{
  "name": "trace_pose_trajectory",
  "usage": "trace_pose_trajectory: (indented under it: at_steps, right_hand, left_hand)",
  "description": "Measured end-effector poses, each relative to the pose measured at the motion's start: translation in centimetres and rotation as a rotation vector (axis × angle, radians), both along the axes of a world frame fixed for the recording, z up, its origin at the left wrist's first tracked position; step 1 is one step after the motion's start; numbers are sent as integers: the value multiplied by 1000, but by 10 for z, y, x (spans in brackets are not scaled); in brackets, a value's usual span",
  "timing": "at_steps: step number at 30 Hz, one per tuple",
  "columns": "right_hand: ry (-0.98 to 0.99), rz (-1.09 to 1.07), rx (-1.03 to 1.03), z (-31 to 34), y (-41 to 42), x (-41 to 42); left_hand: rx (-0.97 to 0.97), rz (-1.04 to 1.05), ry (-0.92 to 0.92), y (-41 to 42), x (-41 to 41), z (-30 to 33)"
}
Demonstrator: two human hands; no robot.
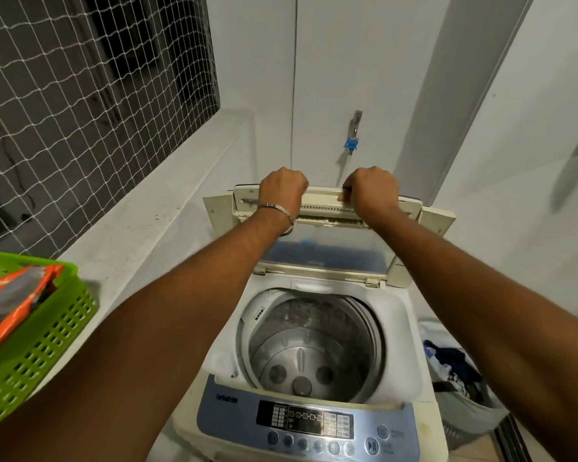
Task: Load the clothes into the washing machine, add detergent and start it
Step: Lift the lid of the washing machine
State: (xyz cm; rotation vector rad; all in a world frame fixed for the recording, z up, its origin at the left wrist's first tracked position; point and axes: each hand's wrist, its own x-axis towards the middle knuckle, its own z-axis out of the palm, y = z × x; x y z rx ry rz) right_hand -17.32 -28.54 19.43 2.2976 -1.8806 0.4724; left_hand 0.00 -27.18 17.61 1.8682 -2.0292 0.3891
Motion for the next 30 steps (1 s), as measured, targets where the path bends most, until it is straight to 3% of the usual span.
trace_pose_trajectory:
  at_steps: [17,30]
  right_hand:
    - [73,20,9,-20,-84,12]
    - [98,77,13,-18,-83,3]
  left_hand:
    - [184,-23,-119,-79,9,-6]
    - [240,-89,-112,-81,4,-1]
